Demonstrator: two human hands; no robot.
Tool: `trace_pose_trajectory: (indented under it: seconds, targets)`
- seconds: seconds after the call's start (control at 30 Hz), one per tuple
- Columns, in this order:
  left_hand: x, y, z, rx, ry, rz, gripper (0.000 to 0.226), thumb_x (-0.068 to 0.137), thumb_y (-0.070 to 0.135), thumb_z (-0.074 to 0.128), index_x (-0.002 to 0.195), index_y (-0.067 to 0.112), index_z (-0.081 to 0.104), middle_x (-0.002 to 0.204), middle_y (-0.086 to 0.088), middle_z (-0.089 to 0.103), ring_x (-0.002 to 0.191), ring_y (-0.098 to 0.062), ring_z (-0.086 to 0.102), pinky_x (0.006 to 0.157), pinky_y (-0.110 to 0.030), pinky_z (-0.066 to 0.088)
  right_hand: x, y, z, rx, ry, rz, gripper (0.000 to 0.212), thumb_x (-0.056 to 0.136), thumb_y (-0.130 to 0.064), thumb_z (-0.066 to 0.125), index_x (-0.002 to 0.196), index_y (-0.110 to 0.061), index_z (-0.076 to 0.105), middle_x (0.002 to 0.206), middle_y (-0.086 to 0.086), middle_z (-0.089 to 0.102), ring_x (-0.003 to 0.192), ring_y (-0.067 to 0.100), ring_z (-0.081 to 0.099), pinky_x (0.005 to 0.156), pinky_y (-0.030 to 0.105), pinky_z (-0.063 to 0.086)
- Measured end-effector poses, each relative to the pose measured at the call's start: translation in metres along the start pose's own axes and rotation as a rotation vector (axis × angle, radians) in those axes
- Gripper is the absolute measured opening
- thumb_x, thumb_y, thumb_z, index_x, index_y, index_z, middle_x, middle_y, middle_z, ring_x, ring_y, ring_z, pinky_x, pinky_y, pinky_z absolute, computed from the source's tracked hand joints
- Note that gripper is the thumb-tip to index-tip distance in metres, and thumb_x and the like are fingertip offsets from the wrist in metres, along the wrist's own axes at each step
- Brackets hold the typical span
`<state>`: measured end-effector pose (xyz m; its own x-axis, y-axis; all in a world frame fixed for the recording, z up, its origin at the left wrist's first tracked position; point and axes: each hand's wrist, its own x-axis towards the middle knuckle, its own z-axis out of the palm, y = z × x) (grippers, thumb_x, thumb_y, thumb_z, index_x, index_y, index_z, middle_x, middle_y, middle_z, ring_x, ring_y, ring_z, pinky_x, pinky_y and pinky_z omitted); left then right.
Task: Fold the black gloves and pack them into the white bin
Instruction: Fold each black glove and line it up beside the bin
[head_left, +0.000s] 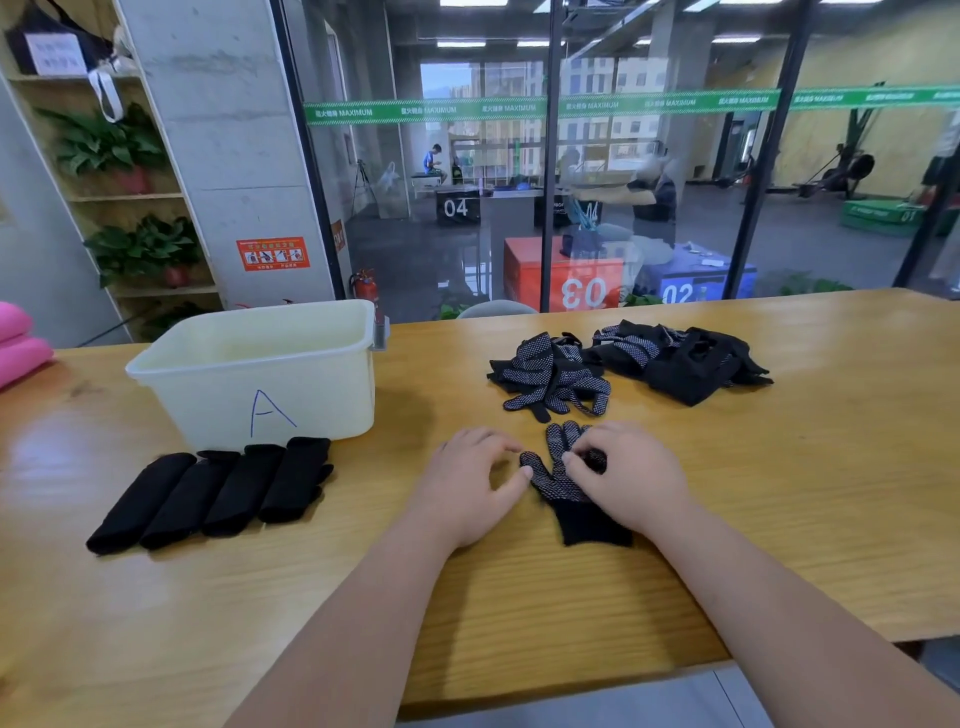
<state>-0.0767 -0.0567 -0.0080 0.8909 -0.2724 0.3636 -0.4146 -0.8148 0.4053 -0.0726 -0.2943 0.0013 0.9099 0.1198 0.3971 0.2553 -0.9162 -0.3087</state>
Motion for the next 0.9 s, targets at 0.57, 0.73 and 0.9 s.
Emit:
trace_pose_trajectory:
  seconds: [0.57, 0.73, 0.9]
  targets:
    - [0.009, -0.006, 0.008, 0.102, 0.019, -0.132, 0.052, 0.104, 0.056, 0.041, 0.146, 0.029, 0.054, 0.152, 0.008, 0.051, 0.148, -0.017, 0.034, 0.123, -0.042, 0.028, 0.064, -0.025, 0.046, -0.187, -0.274, -0.053, 0.075, 0.106, -0.066, 0.018, 0.162, -0.019, 0.036, 0.171, -0.005, 0.028, 0.161, 0.021, 0.012, 0.13, 0.05, 0.01]
    - [0.01, -0.008, 0.009, 0.096, 0.046, -0.143, 0.052, 0.104, 0.055, 0.039, 0.145, 0.028, 0.055, 0.151, 0.006, 0.051, 0.148, -0.018, 0.035, 0.123, -0.043, 0.029, 0.056, -0.027, 0.044, -0.028, -0.184, -0.257, 0.064, 0.102, -0.065, 0.023, 0.14, -0.034, 0.064, 0.145, -0.02, 0.058, 0.145, 0.009, 0.04, 0.128, 0.045, 0.019]
    - [0.01, -0.007, 0.008, 0.122, 0.1, -0.21, 0.048, 0.106, 0.044, 0.041, 0.148, 0.025, 0.054, 0.154, 0.004, 0.051, 0.148, -0.02, 0.035, 0.125, -0.044, 0.027, 0.052, -0.019, 0.035, 0.183, -0.023, -0.285, 0.038, 0.104, -0.048, 0.046, 0.123, -0.035, 0.076, 0.128, -0.021, 0.067, 0.127, 0.006, 0.05, 0.113, 0.04, 0.04]
